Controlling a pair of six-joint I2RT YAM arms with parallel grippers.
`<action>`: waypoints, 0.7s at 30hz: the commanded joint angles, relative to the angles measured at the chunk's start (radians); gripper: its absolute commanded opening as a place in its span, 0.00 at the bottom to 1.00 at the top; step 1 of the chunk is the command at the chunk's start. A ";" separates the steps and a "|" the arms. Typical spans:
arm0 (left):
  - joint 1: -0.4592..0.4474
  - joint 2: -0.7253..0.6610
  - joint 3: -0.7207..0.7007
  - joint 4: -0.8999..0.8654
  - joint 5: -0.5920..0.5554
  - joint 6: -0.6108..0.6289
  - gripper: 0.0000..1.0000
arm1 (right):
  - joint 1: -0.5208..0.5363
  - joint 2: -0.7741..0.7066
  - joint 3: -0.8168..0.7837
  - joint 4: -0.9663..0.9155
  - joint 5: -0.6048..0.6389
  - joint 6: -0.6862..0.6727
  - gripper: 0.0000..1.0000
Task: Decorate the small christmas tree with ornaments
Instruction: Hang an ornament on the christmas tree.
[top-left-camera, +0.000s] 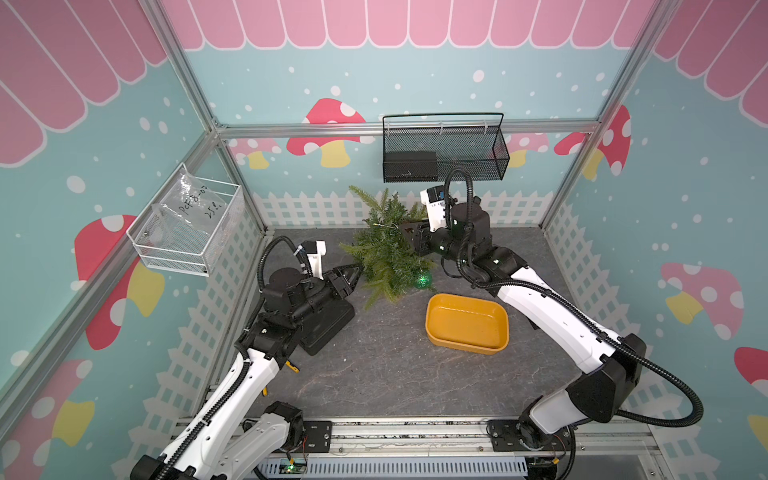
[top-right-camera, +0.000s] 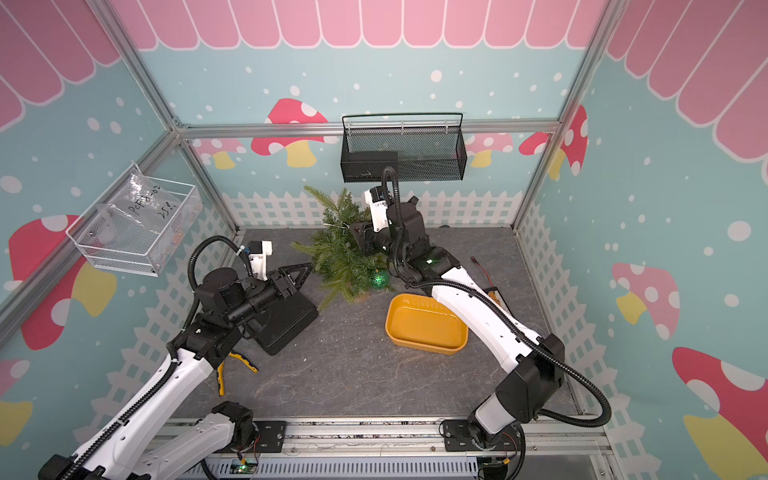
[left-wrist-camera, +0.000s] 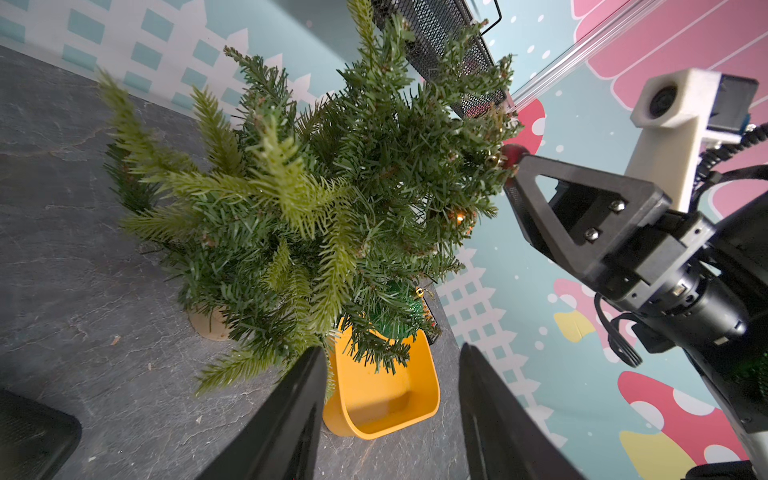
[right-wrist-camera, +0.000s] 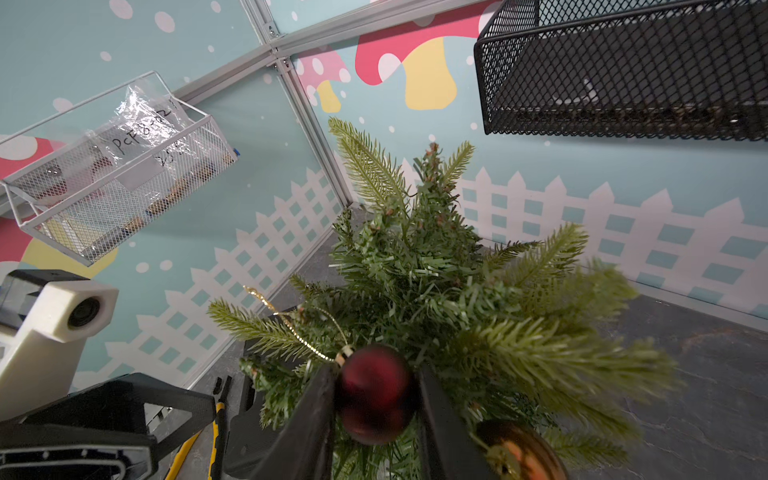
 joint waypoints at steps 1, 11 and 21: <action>0.008 -0.011 -0.011 0.020 0.011 -0.012 0.54 | -0.002 -0.039 -0.015 -0.006 -0.024 -0.021 0.37; 0.008 -0.016 -0.008 0.013 0.009 -0.018 0.54 | -0.002 -0.127 -0.058 0.006 -0.038 -0.053 0.63; -0.001 -0.040 0.002 -0.072 0.064 0.013 0.57 | -0.003 -0.275 -0.228 0.017 0.030 -0.062 0.71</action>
